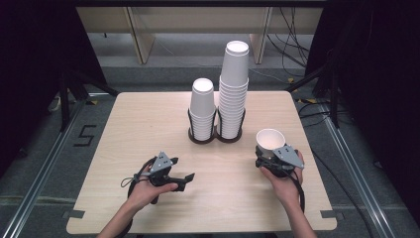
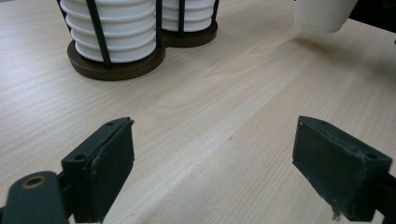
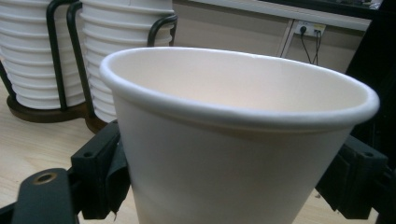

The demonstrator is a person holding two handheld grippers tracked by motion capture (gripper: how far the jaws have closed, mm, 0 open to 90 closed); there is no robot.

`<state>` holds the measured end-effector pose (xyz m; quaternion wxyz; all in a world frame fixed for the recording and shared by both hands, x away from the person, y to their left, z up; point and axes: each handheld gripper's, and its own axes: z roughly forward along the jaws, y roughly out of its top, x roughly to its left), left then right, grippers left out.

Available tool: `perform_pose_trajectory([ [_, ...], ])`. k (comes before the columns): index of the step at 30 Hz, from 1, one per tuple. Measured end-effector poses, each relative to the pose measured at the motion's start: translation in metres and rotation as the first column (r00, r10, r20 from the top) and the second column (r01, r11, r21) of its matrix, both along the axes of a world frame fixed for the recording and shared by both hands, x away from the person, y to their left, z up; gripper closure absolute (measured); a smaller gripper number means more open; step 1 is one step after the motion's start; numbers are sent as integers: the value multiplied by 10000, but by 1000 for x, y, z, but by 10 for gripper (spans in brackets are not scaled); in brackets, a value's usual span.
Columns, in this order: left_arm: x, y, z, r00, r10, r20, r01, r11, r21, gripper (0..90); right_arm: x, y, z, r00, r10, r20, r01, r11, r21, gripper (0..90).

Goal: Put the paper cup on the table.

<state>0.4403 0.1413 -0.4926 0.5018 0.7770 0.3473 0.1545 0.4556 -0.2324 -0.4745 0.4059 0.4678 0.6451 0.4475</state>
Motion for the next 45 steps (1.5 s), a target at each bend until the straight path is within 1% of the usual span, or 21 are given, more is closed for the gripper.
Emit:
perform_pose_trajectory([
  [2, 0, 0, 0, 10000, -1, 5, 1, 10000, -4, 126, 2, -1, -2, 10000, -62, -37, 62, 10000, -26, 162],
  [3, 0, 0, 0, 10000, -5, 14, 5, 10000, -23, 126, 0, 0, -3, 9993, -336, -161, 338, 9994, 116, 162],
  [4, 0, 0, 0, 10000, -23, -9, 23, 10000, -11, 127, 3, -2, -4, 9998, -121, -165, 120, 9999, -35, 162],
  [5, 0, 0, 0, 10000, -6, 0, 6, 10000, -12, 127, 2, 0, -4, 9991, -351, -244, 354, 9993, 125, 161],
  [6, 0, 0, 0, 10000, 62, -33, -62, 9999, 79, 127, 4, -2, -6, 9998, -118, -179, 116, 9999, -73, 162],
  [7, 0, 0, 0, 10000, 50, -24, -50, 10000, 59, 126, 3, 0, -7, 9990, -328, -299, 330, 9994, 68, 161],
  [8, 0, 0, 0, 10000, 52, -25, -51, 10000, 67, 126, 6, -2, -8, 9996, -209, -176, 207, 9997, -137, 161],
  [9, 0, 0, 0, 10000, 48, -27, -48, 10000, 63, 126, 6, -1, -9, 9993, -266, -277, 268, 9996, 74, 160],
  [11, 0, 0, 0, 10000, 49, -21, -49, 10000, 64, 127, 8, -2, -11, 9992, -280, -279, 278, 9996, -93, 159],
  [13, 0, 0, 0, 10000, 57, -13, -57, 10000, 1, 127, 8, 0, -12, 9981, -394, -476, 399, 9992, 100, 159],
  [16, 0, 1, -1, 10000, 38, -10, -38, 10000, 58, 127, 12, 0, -15, 9983, -168, -561, 167, 9999, -13, 158],
  [17, 0, 1, -1, 10000, 38, -11, -38, 10000, 66, 127, 10, 3, -16, 9968, -444, -658, 460, 9987, 224, 157],
  [18, 0, 1, -1, 10000, 36, -4, -36, 10000, 66, 127, 14, 1, -16, 9989, -211, -411, 210, 9998, -42, 157],
  [20, 0, 0, -1, 10000, 23, -4, -23, 10000, 75, 127, 13, 3, -15, 9978, -329, -572, 330, 9995, 15, 156],
  [23, 0, 0, -1, 10000, 14, 5, -14, 10000, 81, 127, 15, 4, -16, 9988, -223, -431, 218, 9997, -129, 155],
  [34, 1, 0, -2, 10000, -68, -11, 68, 10000, 63, 128, 12, 4, -17, 9977, -431, -532, 445, 9987, 253, 146],
  [38, 0, -1, -3, 10000, -67, -47, 67, 10000, 55, 128, 12, 2, -18, 9980, -340, -538, 353, 9991, 226, 140],
  [40, 0, -1, -3, 10000, -19, -64, 20, 9999, 118, 128, 10, 3, -18, 9963, -490, -702, 510, 9983, 272, 117],
  [42, 0, -1, -3, 10000, -16, -69, 17, 9999, 146, 128, 12, 1, -20, 9964, -276, -803, 292, 9994, 194, 97],
  [44, 0, -1, -3, 10000, -26, -71, 27, 9999, 123, 128, 10, 3, -21, 9943, -513, -938, 545, 9980, 328, 72],
  [45, 0, -1, -3, 10000, -24, -78, 25, 9999, 125, 128, 11, 1, -21, 9959, -434, -789, 446, 9989, 130, 57],
])
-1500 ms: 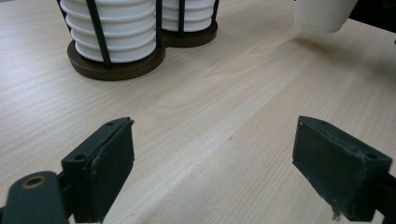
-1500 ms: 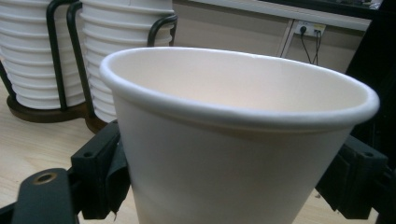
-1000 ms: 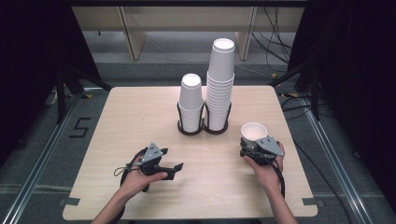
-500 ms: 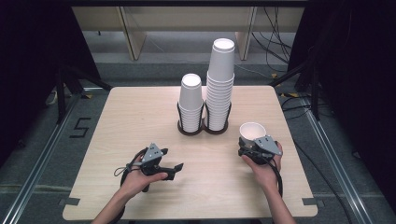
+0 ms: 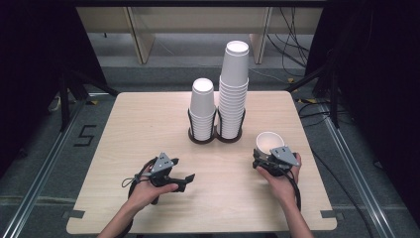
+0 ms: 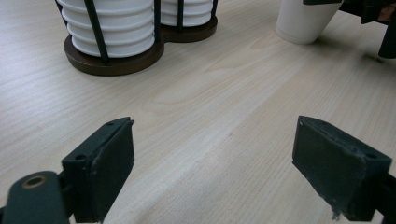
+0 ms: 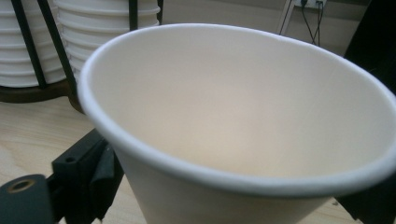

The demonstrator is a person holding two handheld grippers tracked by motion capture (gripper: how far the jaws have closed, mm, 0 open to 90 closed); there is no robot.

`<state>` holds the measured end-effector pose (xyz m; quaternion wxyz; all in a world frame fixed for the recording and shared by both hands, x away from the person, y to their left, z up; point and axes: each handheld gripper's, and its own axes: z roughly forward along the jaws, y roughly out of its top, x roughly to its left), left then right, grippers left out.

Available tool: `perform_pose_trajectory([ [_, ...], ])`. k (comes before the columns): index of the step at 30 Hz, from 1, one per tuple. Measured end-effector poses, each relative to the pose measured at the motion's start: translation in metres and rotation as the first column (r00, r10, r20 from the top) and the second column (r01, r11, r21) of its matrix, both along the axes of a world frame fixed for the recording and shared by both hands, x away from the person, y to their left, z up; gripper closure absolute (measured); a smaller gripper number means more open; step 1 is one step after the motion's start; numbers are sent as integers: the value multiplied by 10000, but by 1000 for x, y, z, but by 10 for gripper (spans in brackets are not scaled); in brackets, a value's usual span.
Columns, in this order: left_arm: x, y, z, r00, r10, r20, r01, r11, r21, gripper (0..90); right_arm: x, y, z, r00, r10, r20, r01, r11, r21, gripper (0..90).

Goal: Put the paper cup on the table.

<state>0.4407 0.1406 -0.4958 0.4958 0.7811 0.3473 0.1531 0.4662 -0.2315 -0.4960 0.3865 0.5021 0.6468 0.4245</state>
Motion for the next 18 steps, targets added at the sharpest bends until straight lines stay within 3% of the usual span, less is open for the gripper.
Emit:
perform_pose_trajectory([
  [6, 0, -1, -1, 10000, -28, -23, 28, 10000, -56, 128, -2, 3, 2, 9997, -163, -204, 169, 9994, 289, 5],
  [7, 0, -1, -2, 10000, -40, -30, 40, 10000, -67, 128, -1, 0, 3, 10000, -41, -54, 42, 10000, 58, 5],
  [8, 0, -1, -2, 10000, -35, -47, 35, 10000, -79, 129, -3, 3, 4, 9995, -212, -235, 218, 9994, 263, 5],
  [9, 0, -1, -2, 10000, -29, -46, 29, 10000, -73, 128, -2, 1, 4, 9998, 115, -141, -112, 9998, 177, 5],
  [10, 0, -1, -2, 10000, 42, -85, -43, 10000, -42, 129, -3, 1, 6, 9999, -17, -112, 16, 10000, -36, 5],
  [15, 1, 0, -4, 9999, -33, -104, 32, 10000, -44, 129, -8, 1, 8, 9998, 22, -174, -18, 9997, 231, 5],
  [16, 1, 0, -4, 9999, -29, -99, 29, 10000, -21, 129, -10, 2, 9, 9995, -202, -238, 207, 9995, 241, 5],
  [18, 1, 0, -4, 10000, -30, -93, 29, 10000, -85, 129, -12, 0, 10, 9998, 73, -205, -70, 9998, 174, 5],
])
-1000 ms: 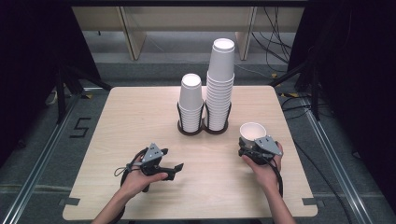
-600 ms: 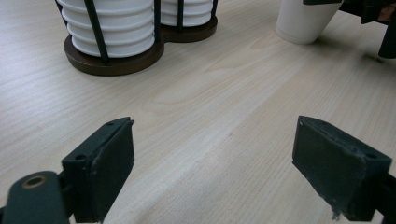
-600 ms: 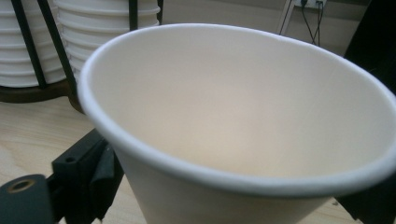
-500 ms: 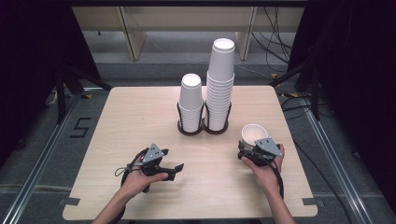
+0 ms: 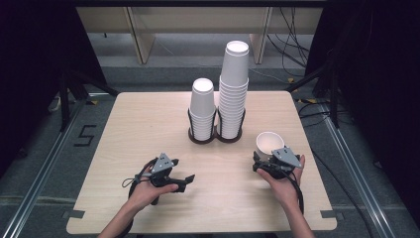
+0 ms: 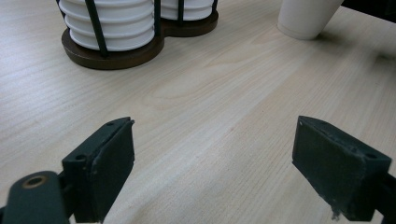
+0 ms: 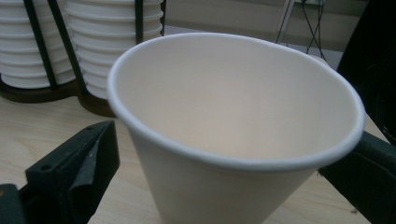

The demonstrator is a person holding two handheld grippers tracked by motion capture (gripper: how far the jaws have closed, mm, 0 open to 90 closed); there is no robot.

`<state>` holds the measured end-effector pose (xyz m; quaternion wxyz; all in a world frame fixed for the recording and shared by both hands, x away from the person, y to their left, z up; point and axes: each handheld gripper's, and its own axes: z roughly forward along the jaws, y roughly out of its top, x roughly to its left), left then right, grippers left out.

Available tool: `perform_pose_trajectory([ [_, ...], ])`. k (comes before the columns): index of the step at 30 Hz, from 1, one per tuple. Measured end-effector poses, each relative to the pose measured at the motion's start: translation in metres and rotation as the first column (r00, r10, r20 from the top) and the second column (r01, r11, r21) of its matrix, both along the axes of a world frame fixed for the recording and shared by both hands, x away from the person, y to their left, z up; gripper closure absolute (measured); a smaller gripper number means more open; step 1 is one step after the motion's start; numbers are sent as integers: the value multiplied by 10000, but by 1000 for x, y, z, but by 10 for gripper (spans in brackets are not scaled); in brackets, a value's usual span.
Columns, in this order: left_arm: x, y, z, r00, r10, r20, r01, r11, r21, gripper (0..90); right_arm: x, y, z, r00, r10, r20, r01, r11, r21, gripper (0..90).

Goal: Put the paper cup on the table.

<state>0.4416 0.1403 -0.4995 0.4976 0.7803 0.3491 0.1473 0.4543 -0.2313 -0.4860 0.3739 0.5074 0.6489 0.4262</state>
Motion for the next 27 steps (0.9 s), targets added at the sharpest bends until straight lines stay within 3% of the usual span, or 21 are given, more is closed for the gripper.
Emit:
perform_pose_trajectory([
  [1, -1, 0, 1, 10000, 30, -8, -30, 9999, 112, 129, -1, -1, 1, 10000, 31, 6, -31, 9997, -222, 5],
  [4, -1, 0, 1, 10000, 20, -13, -20, 9999, 102, 129, -6, 1, 1, 10000, -91, -27, 91, 10000, 41, 5],
  [12, 0, 1, 0, 10000, -17, 33, 17, 10000, 91, 129, -19, -5, 4, 9997, 237, 96, -233, 9990, -369, 5],
  [18, -1, 1, 0, 10000, 48, -24, -47, 9999, 121, 129, -32, -6, 5, 9997, 186, -138, -188, 9997, -124, 5],
  [21, -1, 1, 0, 10000, 45, -12, -45, 9999, 136, 129, -36, -8, 5, 9995, 294, 75, -292, 9993, -215, 5],
  [23, -1, 1, 0, 10000, 42, -3, -42, 9999, 135, 129, -37, -11, 4, 9975, 697, 108, -693, 9972, -285, 5],
  [24, -1, 1, 1, 10000, 42, 4, -42, 9999, 138, 129, -41, -9, 5, 9995, 321, 10, -321, 9993, -214, 5],
  [26, -1, 1, 0, 10000, 1, 14, -2, 10000, 87, 129, -43, -13, 4, 9985, 508, 184, -498, 9974, -519, 5],
  [27, -1, 1, 0, 10000, -4, 8, 4, 10000, 87, 129, -45, -13, 4, 9987, 468, 200, -459, 9979, -454, 5],
])
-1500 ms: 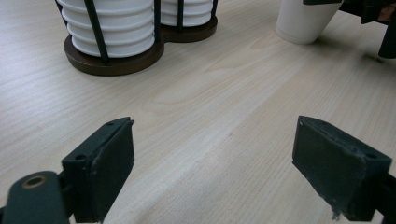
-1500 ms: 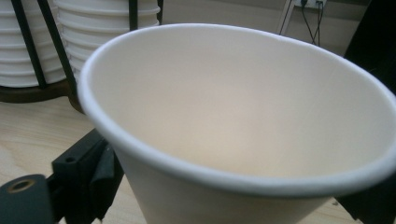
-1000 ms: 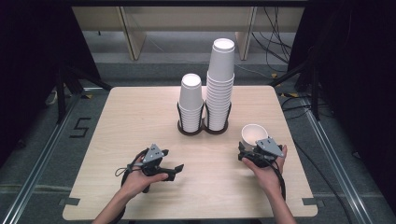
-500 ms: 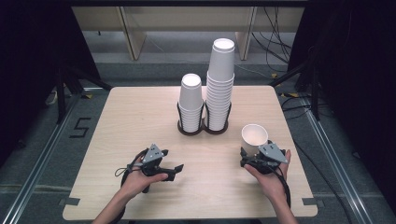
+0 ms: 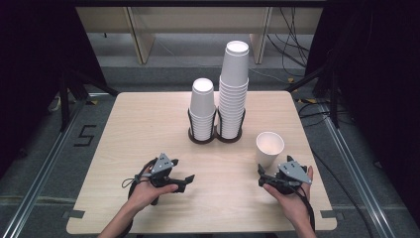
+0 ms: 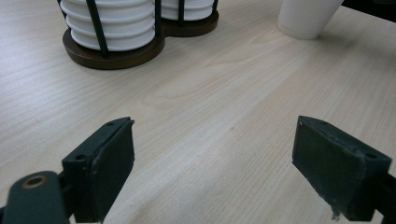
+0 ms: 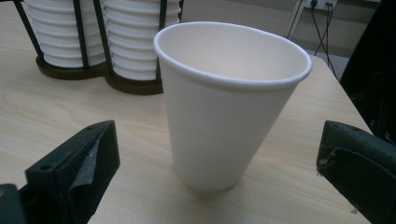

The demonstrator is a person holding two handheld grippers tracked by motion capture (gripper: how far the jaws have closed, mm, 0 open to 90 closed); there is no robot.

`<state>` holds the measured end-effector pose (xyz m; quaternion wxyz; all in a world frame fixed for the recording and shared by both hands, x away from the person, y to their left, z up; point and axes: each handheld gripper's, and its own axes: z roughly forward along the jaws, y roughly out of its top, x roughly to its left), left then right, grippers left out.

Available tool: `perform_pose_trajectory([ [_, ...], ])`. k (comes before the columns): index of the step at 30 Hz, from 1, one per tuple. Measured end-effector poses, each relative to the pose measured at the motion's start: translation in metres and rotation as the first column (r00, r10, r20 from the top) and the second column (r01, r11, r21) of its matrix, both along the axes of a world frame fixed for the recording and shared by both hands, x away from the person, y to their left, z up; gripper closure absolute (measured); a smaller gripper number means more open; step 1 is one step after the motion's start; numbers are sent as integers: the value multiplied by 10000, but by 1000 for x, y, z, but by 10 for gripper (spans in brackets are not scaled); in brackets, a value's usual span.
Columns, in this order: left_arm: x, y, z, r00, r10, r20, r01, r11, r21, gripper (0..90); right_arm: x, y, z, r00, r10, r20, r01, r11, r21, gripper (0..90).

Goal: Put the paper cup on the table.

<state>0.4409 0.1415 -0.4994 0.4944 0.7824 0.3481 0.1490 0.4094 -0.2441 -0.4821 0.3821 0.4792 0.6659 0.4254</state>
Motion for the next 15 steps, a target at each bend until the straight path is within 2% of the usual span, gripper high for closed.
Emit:
perform_pose_trajectory([
  [1, -1, 0, 0, 10000, 58, -18, -58, 10000, 73, 129, -3, 1, 0, 9998, -25, -208, 29, 9998, 211, 5],
  [2, -1, 0, 0, 10000, 51, -15, -51, 10000, 55, 129, -3, 0, -1, 10000, 43, -55, -42, 9997, 258, 5],
  [3, -1, 0, 0, 10000, 50, -23, -49, 10000, 72, 128, -4, -3, -1, 10000, 88, 12, -88, 10000, 14, 5],
  [5, -1, 0, 0, 10000, 26, -13, -26, 10000, 38, 129, -9, -3, -2, 9999, 58, -144, -55, 9997, 239, 5],
  [7, -1, 0, -1, 10000, 35, -10, -35, 10000, 37, 129, -12, -6, -2, 10000, 61, -27, -61, 10000, 68, 5],
  [8, -1, 0, 0, 10000, 59, -18, -59, 10000, 71, 129, -13, -5, -3, 10000, 22, -62, -21, 9997, 248, 5],
  [9, -1, 0, 0, 10000, 57, -17, -57, 10000, 73, 129, -14, -8, -3, 9999, 95, 113, -96, 9999, 98, 5],
  [11, 0, 0, -1, 10000, 10, -13, -10, 10000, 16, 128, -18, -9, -3, 10000, -66, 4, 66, 9998, 186, 5],
  [12, 0, 0, -1, 10000, 23, -7, -23, 10000, 8, 129, -19, -12, -3, 9998, 167, 82, -168, 9998, 90, 5],
  [15, -1, -1, -2, 10000, 4, -33, -4, 10000, -10, 129, -24, -16, -4, 9999, -7, 164, 7, 10000, 7, 5],
])
